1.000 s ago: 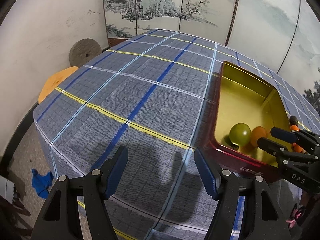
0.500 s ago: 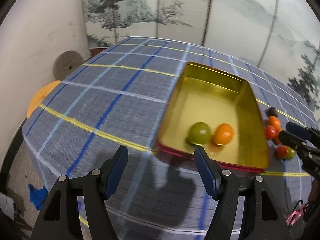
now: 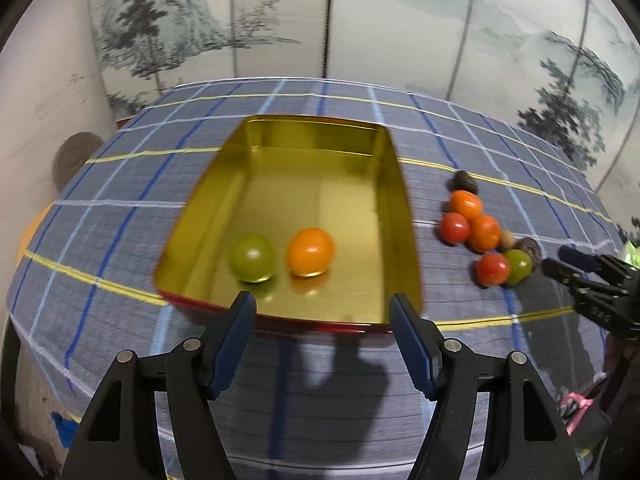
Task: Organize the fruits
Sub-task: 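Move the right tool back and grasp the dark brown round fruit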
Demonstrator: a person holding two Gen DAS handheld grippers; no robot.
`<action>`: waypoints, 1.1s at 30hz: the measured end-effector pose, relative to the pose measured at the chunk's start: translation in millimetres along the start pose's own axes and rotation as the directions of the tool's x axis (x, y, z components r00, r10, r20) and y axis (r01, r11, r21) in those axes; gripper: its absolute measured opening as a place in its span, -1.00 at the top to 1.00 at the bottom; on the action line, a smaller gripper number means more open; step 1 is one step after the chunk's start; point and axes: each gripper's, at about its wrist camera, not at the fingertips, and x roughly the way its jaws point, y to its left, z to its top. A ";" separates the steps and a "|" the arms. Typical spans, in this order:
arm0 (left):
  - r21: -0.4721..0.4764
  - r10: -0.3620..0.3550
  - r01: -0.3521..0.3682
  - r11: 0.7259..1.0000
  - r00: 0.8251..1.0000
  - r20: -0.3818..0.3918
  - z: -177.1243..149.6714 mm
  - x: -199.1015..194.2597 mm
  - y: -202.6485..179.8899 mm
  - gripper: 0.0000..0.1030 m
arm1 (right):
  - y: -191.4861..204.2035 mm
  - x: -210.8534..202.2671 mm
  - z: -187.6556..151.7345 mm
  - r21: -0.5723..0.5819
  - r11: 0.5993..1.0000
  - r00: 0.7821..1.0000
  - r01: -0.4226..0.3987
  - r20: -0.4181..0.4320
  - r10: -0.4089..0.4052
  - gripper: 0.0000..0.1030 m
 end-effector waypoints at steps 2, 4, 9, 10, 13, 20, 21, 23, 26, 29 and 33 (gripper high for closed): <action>0.027 -0.016 0.015 1.000 1.000 0.000 0.6 0.8 -11.4 -0.34 | -3.1 4.6 -5.4 0.006 1.000 1.000 0.001 -0.010 -0.001 0.12; 0.046 -0.030 0.030 0.999 1.000 -0.006 0.9 2.9 -21.5 -0.34 | -5.8 9.6 -8.9 0.020 1.000 1.000 -0.011 -0.018 0.012 0.12; 0.074 -0.050 0.052 0.996 0.999 -0.021 0.3 7.4 -36.8 -0.34 | -4.0 19.1 -8.2 0.025 0.999 0.999 -0.029 -0.015 0.030 0.12; 0.081 -0.053 0.055 0.995 0.998 -0.023 0.1 8.1 -39.9 -0.34 | -3.0 20.0 -8.4 0.018 0.999 0.999 -0.030 -0.015 0.030 0.12; 0.093 -0.061 0.064 0.994 0.998 -0.031 -1.5 9.6 -47.4 -0.34 | 2.9 24.2 -7.8 -0.006 1.000 1.000 -0.022 -0.012 0.022 0.13; 0.115 -0.074 0.078 0.990 0.997 -0.037 0.4 14.8 -60.8 -0.34 | 9.0 36.0 -2.1 -0.026 0.999 1.000 -0.024 -0.013 0.024 0.16; 0.115 -0.075 0.079 0.990 0.996 -0.039 0.9 15.9 -62.7 -0.34 | 9.8 36.4 -0.7 -0.028 0.999 1.000 -0.024 -0.009 0.024 0.16; 0.119 -0.080 0.084 0.989 0.996 -0.040 1.9 17.5 -66.5 -0.34 | 9.9 39.2 1.6 -0.030 0.999 1.000 -0.022 -0.013 0.022 0.23; 0.128 -0.084 0.089 0.988 0.996 -0.040 3.3 19.6 -72.8 -0.34 | 10.4 39.9 2.6 -0.038 0.999 1.000 -0.019 -0.015 0.019 0.31; 0.137 -0.097 0.103 0.985 0.994 -0.046 4.2 22.3 -80.0 -0.35 | 6.3 39.1 1.9 -0.027 1.000 1.000 -0.007 -0.014 0.007 0.32; 0.148 -0.074 0.080 0.986 0.996 -0.045 6.9 26.7 -87.1 -0.34 | -12.2 37.8 0.1 0.011 1.000 1.000 0.024 -0.015 -0.024 0.32</action>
